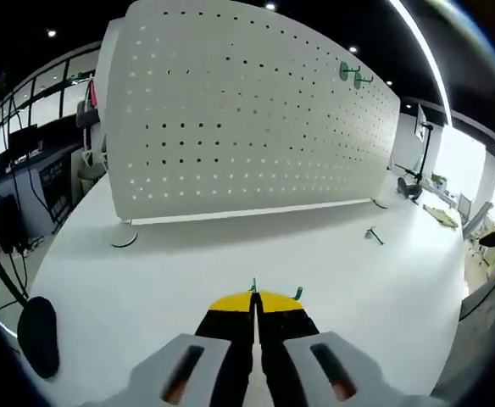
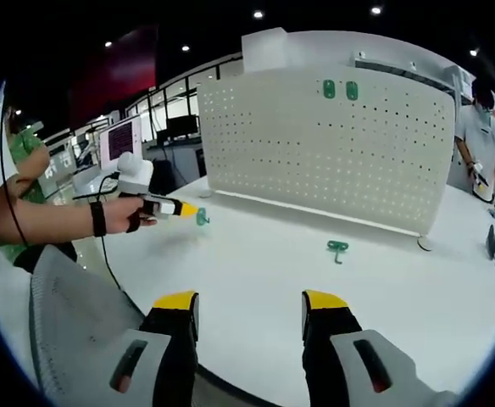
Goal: Insert the hook assembly into the mounting plate slot until the hook locks in place.
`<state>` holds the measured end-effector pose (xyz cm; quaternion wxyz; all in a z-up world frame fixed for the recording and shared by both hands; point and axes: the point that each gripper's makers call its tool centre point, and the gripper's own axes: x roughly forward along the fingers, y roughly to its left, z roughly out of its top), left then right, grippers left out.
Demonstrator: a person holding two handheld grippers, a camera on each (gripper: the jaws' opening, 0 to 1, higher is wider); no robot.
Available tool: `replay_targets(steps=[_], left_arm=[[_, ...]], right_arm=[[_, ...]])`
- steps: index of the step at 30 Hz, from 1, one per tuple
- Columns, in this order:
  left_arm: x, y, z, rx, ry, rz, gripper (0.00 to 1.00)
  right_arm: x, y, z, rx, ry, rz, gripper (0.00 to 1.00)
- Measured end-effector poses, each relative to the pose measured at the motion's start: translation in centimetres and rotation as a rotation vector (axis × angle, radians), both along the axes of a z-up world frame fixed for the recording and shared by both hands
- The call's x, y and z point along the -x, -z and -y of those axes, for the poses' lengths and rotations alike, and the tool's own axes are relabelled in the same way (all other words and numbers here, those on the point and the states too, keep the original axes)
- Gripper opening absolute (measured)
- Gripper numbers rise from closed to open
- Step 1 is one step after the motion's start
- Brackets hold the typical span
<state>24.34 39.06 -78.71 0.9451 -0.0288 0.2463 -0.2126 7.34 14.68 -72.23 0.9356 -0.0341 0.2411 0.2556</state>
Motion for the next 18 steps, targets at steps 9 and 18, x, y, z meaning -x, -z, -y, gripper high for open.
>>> replay_targets(steps=[9,18], left_arm=[[1.0,-1.7,1.7,0.018,0.047,0.014,0.01],[2.0,-3.1,3.3,0.03,0.093,0.014,0.01]], right_arm=[[-0.2,-0.4,-0.3,-0.013,-0.008,0.014,0.49],[-0.5,-0.8,-0.5,-0.035,-0.012,0.033,0.49]])
